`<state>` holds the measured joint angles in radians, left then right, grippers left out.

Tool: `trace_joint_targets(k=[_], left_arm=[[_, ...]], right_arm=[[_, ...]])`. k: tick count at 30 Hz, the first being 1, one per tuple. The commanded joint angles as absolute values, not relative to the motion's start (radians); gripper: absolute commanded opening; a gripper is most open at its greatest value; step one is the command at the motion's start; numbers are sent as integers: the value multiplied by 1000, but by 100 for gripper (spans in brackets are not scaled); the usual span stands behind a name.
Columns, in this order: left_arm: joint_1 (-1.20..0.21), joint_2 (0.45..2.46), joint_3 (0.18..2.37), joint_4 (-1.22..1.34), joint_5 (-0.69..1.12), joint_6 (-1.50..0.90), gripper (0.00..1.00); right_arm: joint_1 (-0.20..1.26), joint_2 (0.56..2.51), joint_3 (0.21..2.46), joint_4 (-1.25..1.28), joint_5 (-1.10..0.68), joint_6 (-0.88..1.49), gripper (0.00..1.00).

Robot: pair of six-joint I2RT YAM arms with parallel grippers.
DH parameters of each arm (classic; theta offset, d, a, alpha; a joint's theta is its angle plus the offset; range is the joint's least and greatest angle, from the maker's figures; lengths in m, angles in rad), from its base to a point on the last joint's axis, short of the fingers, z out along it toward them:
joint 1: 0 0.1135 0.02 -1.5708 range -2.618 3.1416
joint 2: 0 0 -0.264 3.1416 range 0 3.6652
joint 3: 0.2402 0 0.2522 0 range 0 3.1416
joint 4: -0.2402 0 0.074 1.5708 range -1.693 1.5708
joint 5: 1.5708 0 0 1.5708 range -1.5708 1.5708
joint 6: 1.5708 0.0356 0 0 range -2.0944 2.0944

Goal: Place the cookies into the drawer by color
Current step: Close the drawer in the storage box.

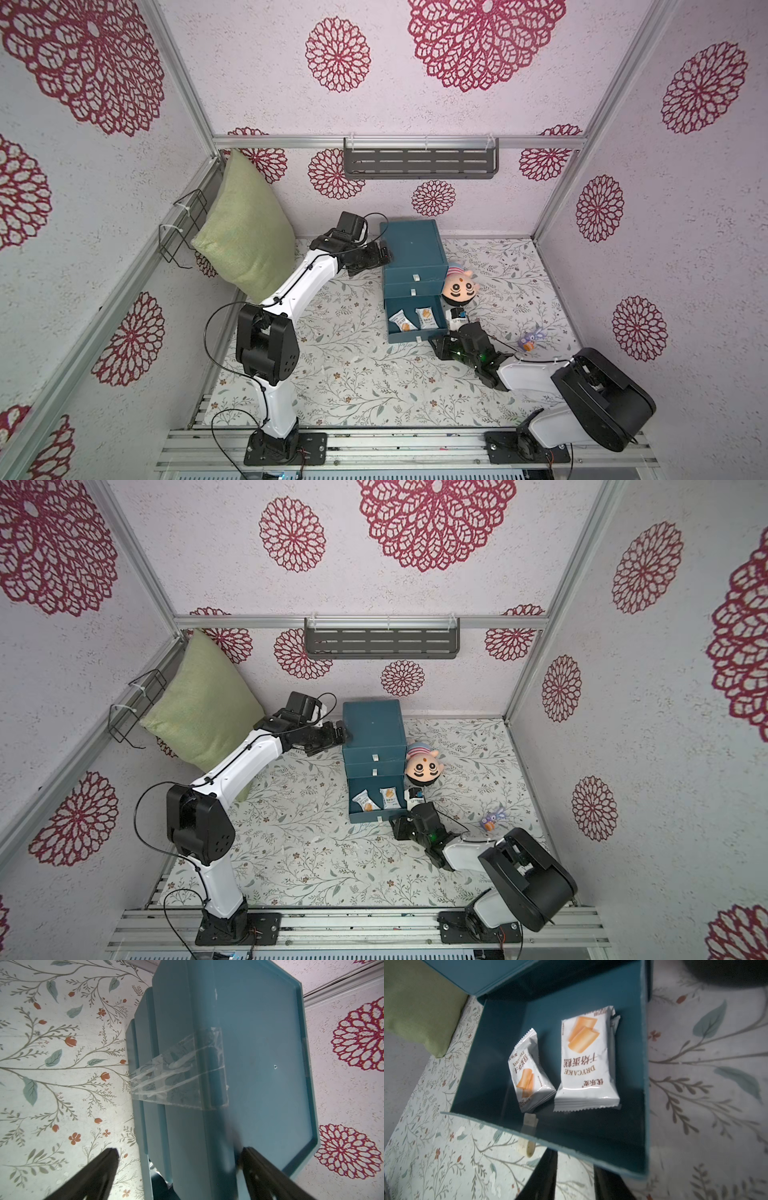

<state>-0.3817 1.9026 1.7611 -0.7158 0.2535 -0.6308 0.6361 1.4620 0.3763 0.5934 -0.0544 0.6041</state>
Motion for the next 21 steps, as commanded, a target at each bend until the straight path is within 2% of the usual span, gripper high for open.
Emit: trace_joint_targets(k=[1, 21], left_arm=[[-387, 1924, 1754, -782, 225, -602, 99], [-409, 1911, 1739, -786, 218, -598, 100]], right_arm=[[638, 1500, 435, 699, 9, 635, 34], [575, 1760, 605, 882, 41, 861, 36]])
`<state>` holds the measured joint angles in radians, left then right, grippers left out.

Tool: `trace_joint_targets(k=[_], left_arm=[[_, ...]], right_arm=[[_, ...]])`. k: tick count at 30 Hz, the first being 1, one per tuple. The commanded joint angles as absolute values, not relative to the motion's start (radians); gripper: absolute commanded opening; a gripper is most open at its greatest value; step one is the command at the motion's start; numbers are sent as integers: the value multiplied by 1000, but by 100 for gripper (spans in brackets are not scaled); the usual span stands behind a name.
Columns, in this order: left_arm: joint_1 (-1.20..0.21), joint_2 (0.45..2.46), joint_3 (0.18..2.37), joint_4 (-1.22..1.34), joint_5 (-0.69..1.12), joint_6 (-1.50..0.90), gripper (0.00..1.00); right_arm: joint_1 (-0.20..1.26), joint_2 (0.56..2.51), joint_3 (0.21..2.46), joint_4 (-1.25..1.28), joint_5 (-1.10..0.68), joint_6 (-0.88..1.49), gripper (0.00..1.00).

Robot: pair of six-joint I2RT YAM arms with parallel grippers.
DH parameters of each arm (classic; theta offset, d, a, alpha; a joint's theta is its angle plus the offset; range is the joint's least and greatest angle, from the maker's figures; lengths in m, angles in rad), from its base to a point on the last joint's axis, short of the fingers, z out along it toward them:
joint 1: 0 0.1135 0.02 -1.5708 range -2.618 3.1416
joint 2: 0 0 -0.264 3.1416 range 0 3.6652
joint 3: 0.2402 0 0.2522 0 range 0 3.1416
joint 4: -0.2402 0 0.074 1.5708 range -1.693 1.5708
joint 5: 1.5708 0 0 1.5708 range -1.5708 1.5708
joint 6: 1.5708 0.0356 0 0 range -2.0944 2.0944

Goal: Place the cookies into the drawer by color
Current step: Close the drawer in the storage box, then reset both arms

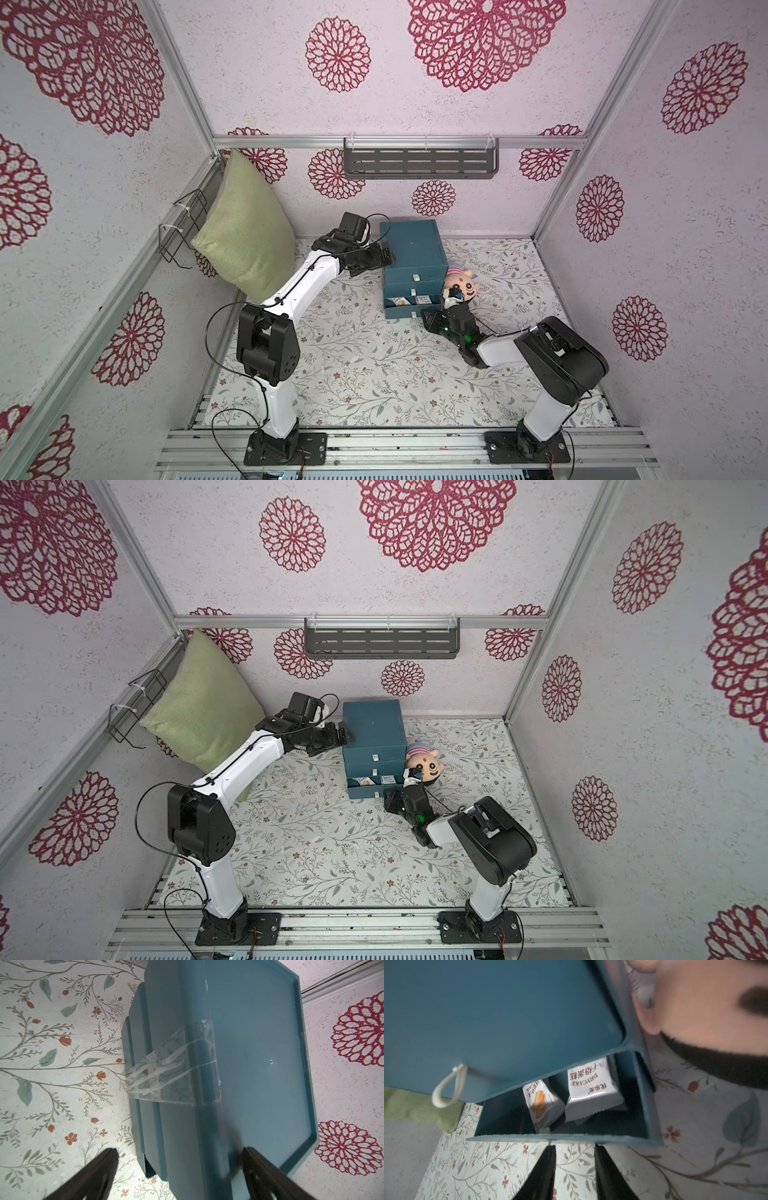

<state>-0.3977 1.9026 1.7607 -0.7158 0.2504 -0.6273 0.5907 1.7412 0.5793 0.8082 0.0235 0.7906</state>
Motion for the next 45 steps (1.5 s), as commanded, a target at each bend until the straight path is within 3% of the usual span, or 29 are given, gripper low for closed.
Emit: trace_joint_targets(k=[1, 15, 21, 25, 27, 31, 34, 40, 45], left_arm=[[-409, 1910, 1739, -786, 218, -598, 100], [-417, 1907, 1733, -786, 218, -598, 100], [-422, 1896, 1734, -795, 217, -598, 100], [-429, 1843, 1730, -801, 204, -600, 99], [-434, 1799, 1722, -800, 182, -603, 97], [-436, 1698, 1691, -799, 134, -615, 97], [-436, 1605, 1629, -777, 97, -625, 97], [-441, 1401, 1477, -783, 37, -655, 97], [-447, 1179, 1264, -744, -52, -677, 97]], right_arm=[[573, 1770, 608, 894, 39, 872, 36], [568, 1919, 711, 980, 44, 1009, 39], [568, 1881, 680, 982, 37, 1009, 39], [569, 1750, 589, 941, 28, 960, 44], [570, 1662, 534, 897, 17, 915, 51], [570, 1483, 461, 754, 11, 809, 74], [568, 1328, 418, 616, 9, 720, 97], [569, 1008, 420, 258, 37, 539, 99], [571, 756, 425, -4, 256, 431, 99]])
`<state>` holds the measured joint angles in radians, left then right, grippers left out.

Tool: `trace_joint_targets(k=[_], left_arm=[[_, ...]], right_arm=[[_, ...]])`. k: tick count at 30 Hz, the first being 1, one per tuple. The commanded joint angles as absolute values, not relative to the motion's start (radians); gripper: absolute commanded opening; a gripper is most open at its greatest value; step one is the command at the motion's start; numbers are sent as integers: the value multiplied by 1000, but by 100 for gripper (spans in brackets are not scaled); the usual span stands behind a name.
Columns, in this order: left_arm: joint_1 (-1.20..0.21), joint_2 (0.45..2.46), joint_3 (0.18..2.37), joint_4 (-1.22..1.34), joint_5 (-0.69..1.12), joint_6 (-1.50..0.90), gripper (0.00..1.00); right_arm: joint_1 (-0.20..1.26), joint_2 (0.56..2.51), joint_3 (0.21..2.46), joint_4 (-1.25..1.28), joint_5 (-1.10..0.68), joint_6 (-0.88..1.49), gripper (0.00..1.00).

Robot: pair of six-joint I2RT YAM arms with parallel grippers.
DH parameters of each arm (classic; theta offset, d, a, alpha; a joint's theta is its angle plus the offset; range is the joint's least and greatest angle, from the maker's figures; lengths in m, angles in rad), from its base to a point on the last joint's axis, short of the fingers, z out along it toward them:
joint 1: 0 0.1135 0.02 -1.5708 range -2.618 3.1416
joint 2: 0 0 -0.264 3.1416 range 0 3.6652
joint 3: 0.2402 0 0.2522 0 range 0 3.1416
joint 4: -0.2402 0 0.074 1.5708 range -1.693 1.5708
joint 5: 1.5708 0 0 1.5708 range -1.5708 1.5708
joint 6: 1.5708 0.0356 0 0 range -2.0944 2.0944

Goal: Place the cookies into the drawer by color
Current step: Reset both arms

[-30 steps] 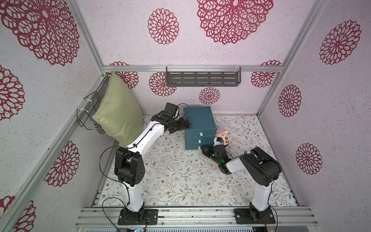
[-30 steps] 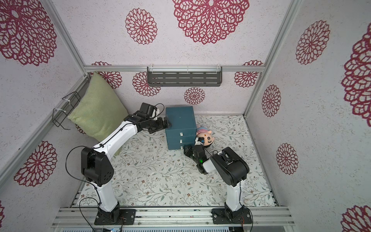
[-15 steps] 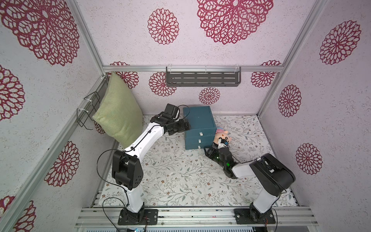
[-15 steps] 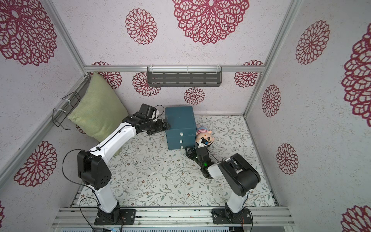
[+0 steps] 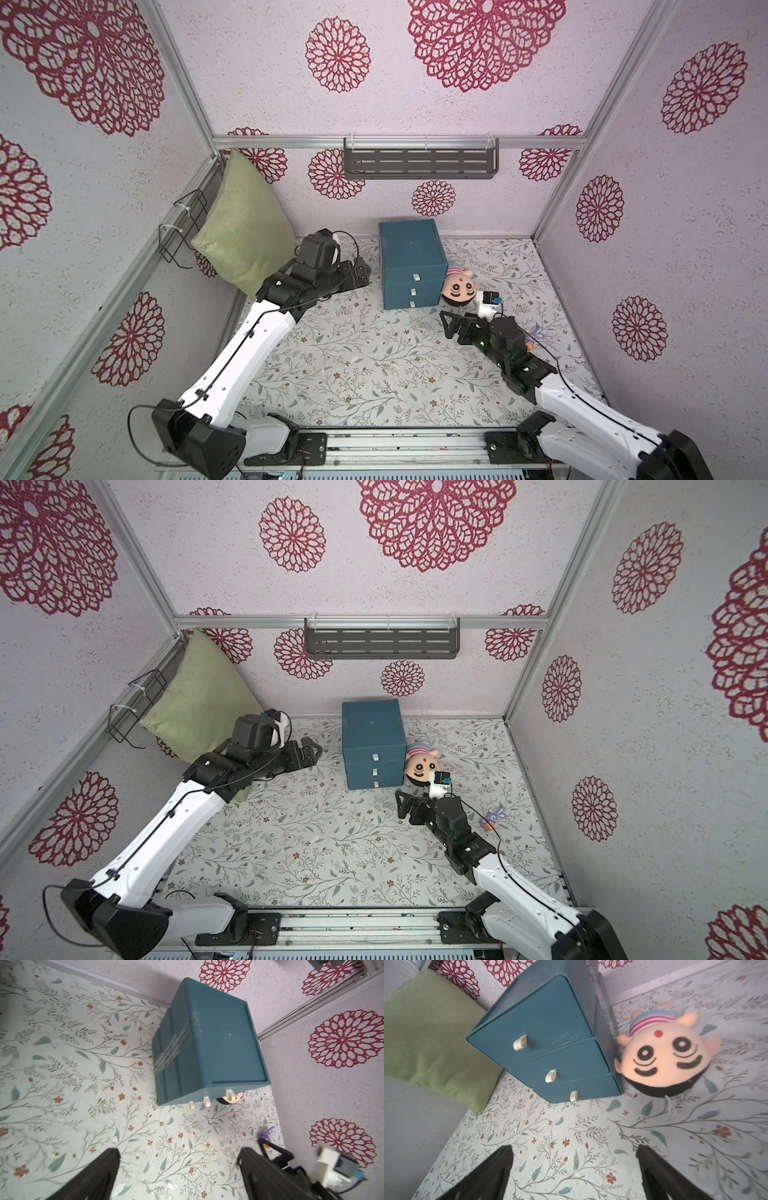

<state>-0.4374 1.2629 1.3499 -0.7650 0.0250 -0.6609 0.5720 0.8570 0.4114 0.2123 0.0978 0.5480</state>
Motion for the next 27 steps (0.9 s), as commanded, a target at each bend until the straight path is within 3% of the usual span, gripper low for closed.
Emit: trace_joint_targets(k=[1, 8, 12, 21, 27], left_arm=[[-448, 1141, 1225, -740, -84, -681, 97], [-446, 1016, 968, -612, -283, -635, 97], [-396, 1070, 877, -453, -343, -557, 97], [-158, 1266, 806, -209, -251, -400, 97], [-75, 1268, 689, -19, -202, -309, 97]], right_arm=[[572, 718, 419, -25, 305, 411, 99], [558, 550, 295, 170, 430, 149, 99], [505, 674, 214, 424, 471, 82, 99], [141, 945, 195, 722, 268, 110, 99], [7, 1085, 119, 917, 213, 158, 99]])
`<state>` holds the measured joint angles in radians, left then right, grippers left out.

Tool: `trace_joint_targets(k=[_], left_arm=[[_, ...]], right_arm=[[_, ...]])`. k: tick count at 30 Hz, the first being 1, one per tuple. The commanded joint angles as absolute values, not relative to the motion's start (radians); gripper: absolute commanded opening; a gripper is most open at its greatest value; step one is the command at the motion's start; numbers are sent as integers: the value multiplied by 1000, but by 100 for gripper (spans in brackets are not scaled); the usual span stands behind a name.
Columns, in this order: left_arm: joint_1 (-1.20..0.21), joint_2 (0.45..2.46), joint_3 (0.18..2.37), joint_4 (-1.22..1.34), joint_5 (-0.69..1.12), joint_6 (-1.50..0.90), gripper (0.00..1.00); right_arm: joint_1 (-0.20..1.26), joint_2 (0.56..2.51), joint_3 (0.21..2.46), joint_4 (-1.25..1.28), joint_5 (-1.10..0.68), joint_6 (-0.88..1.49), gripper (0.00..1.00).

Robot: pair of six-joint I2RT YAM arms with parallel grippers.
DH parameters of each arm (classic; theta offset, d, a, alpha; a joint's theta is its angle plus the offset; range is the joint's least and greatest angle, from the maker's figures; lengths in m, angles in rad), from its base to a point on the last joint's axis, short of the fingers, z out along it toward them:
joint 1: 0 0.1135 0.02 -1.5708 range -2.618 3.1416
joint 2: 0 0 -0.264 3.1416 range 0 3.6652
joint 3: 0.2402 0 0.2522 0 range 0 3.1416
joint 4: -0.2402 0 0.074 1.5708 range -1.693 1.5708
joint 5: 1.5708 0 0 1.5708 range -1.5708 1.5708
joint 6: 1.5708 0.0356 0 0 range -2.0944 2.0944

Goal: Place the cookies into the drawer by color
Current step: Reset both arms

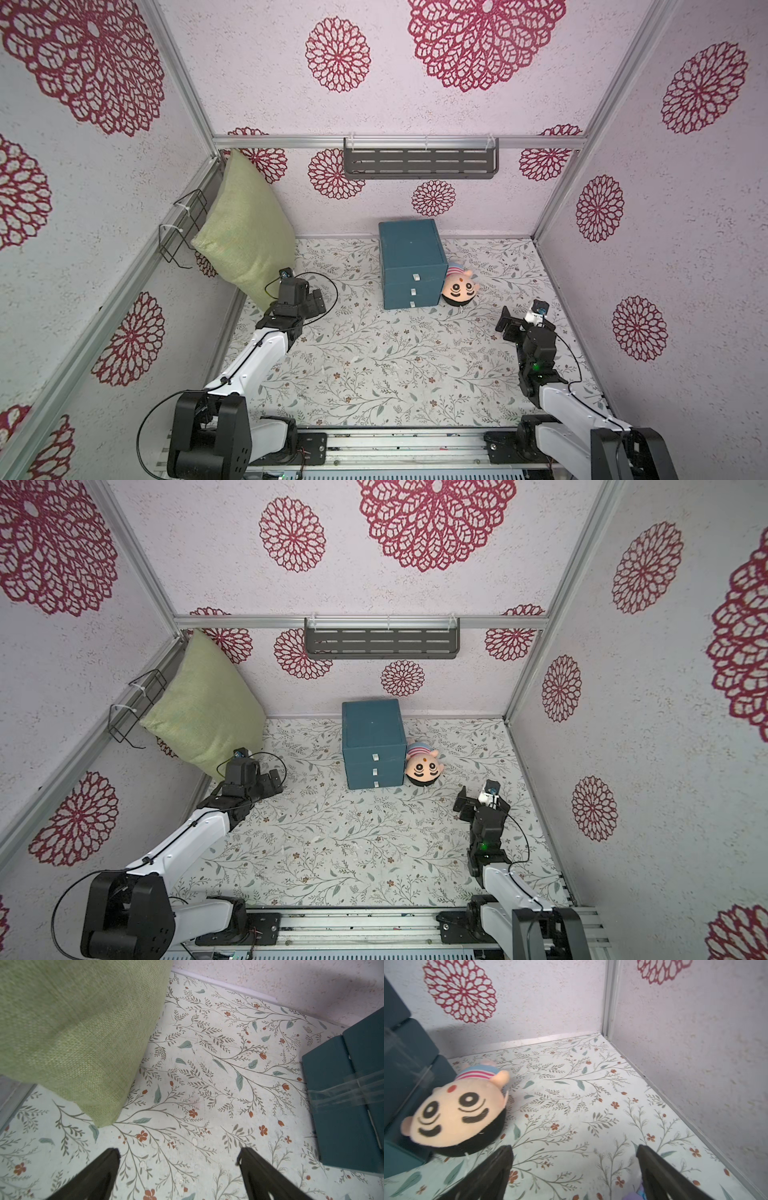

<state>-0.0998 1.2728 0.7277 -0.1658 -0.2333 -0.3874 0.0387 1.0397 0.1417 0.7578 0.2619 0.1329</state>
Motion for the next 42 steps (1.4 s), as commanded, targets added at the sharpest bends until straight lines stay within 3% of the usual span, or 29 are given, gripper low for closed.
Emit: trace_joint_targets(k=[1, 11, 19, 25, 29, 32, 42], left_arm=[[-62, 1267, 699, -38, -205, -317, 97], [98, 1255, 640, 91, -135, -282, 97], [145, 1234, 339, 633, -74, -139, 97], [147, 1344, 346, 801, -37, -123, 97], [149, 1557, 361, 1007, 88, -70, 97], [152, 1531, 417, 845, 18, -101, 97], [156, 1543, 413, 882, 20, -105, 97]], right_arm=[[2, 1108, 116, 940, 214, 162, 99], [-6, 1344, 131, 1298, 202, 105, 99], [34, 1543, 90, 1580, 116, 23, 99], [40, 1535, 158, 1441, 85, 3, 99], [40, 1535, 189, 1383, 101, 10, 99], [43, 1537, 196, 1368, 110, 9, 99], [52, 1534, 198, 1362, 124, 3, 99]])
